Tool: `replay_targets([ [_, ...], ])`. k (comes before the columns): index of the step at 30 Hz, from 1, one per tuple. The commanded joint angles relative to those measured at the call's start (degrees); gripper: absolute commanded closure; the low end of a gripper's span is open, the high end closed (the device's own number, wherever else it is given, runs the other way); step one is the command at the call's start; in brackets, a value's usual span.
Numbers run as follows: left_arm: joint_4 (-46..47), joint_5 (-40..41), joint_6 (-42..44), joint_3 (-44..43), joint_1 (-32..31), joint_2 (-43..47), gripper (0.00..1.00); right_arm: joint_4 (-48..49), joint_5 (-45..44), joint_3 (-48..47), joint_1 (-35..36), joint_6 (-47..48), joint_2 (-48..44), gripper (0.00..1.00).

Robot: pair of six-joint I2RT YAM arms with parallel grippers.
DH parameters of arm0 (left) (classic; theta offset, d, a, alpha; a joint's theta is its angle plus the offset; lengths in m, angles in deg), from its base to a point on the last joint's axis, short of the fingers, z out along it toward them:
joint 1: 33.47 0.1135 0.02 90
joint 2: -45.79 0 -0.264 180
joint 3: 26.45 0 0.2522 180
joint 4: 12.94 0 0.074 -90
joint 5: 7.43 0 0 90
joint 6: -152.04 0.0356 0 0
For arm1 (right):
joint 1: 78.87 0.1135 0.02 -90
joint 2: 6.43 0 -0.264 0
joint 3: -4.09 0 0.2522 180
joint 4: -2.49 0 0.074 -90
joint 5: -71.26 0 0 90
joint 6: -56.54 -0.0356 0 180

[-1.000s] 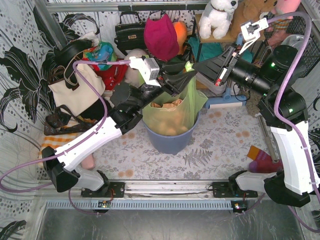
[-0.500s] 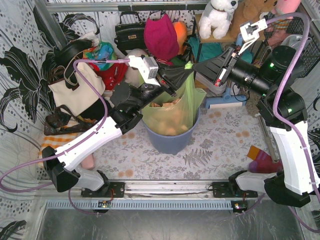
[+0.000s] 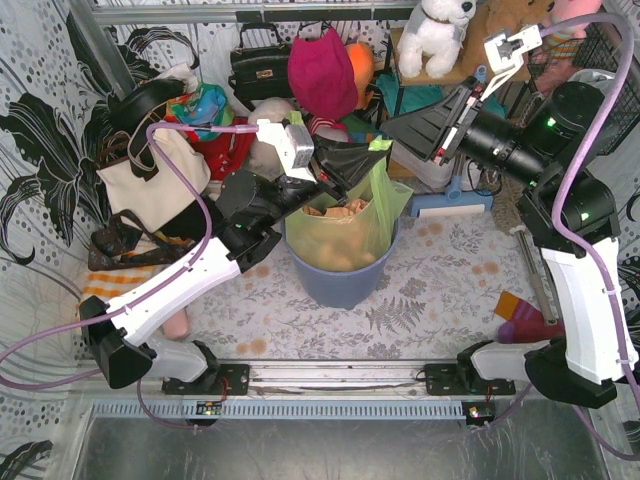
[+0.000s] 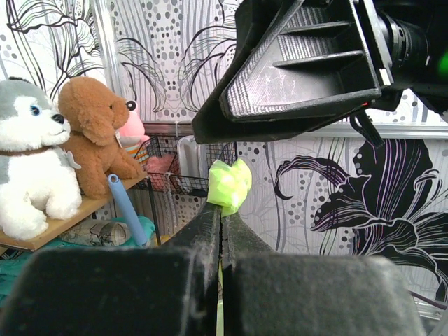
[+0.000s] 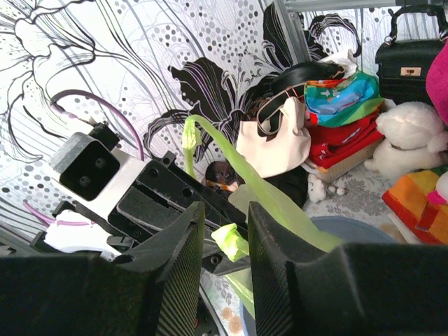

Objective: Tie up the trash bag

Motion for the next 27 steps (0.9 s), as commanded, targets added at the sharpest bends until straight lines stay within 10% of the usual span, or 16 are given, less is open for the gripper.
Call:
replay_targets([
  [1,2.9,-1.2,-0.1,-0.2,0.4,1.0,1.0,-4.1,2.0,-3.9,0.2,2.7,1.4,0.69],
  [11,2.4,-2.0,-0.5,-1.8,0.4,0.0,1.0,-10.3,3.3,-7.4,0.2,5.3,4.1,0.65],
  [27,1.4,-1.5,-0.5,-3.2,0.4,-2.0,1.0,-8.4,5.5,-7.5,0.2,4.4,4.0,1.0],
])
